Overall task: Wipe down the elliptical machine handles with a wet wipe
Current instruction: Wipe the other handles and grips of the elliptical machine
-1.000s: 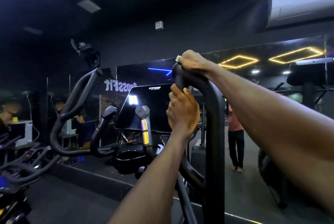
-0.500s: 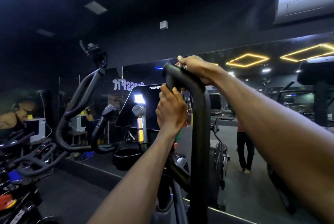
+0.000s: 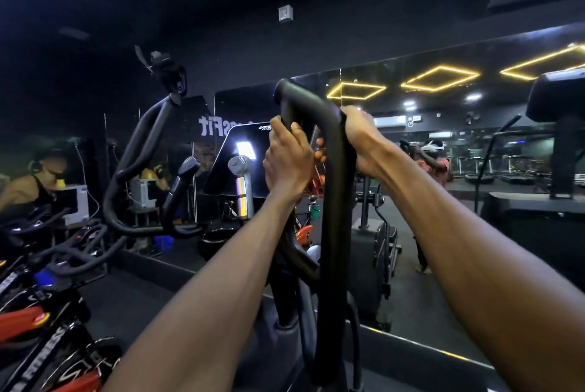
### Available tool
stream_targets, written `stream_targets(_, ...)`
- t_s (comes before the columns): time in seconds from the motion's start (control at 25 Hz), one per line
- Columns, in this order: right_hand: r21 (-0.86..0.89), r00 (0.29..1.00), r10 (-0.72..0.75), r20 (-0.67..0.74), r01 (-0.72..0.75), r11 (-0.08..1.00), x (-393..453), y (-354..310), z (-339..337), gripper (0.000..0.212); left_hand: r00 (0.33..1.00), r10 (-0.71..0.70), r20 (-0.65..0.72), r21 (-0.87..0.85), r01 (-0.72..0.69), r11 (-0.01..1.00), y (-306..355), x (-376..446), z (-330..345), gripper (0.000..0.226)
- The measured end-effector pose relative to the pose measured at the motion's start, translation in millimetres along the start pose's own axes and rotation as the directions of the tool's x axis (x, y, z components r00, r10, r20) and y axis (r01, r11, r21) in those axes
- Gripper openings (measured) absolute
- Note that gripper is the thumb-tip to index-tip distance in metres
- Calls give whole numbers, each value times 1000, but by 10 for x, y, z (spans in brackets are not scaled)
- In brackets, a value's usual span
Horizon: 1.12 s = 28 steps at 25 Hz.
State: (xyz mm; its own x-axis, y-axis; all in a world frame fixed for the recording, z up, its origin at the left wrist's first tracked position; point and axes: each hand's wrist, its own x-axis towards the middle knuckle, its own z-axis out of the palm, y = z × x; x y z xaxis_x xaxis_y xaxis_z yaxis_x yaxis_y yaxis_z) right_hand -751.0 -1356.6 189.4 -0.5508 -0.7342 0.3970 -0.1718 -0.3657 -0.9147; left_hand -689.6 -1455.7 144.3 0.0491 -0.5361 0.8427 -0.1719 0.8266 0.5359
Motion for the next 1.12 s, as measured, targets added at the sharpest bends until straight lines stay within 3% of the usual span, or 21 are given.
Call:
stream_targets(0.16, 214, 994, 74, 84, -91, 973, -74, 104, -70, 53, 1000, 4, -21, -26, -5, 1000, -21, -4, 28, 31)
stream_targets(0.32, 288, 997, 72, -5, -68, 955, -108, 278, -32, 53, 1000, 15, -17, -48, -16, 999, -46, 7, 18, 28)
stream_targets(0.48, 352, 985, 142, 98, -168, 921, -411, 622, -90, 50, 1000, 25, -15, -61, -26, 998, -76, 10, 37, 29)
stream_targets(0.6, 445, 993, 112, -24, -90, 891, -224, 330, -65, 40, 999, 41, -24, -71, -42, 997, -84, 18, 40, 29)
stream_targets(0.68, 414, 996, 71, -59, -40, 910, -250, 432, -63, 43, 998, 51, -20, -72, -53, 996, -78, 7, 26, 31)
stream_targets(0.84, 251, 992, 120, 44, -127, 960, -548, 848, -47, 57, 998, 60, 23, -55, -58, 997, -131, -37, -20, 36)
stream_targets(1.0, 286, 990, 34, -138, 7, 958, -302, 497, 37, 52, 996, 58, 62, -84, -52, 995, -205, -21, 4, 38)
stream_targets(1.12, 152, 975, 27, -219, 6, 988, -429, 842, 77, 61, 995, 47, 91, -143, -34, 989, -290, -32, -2, 37)
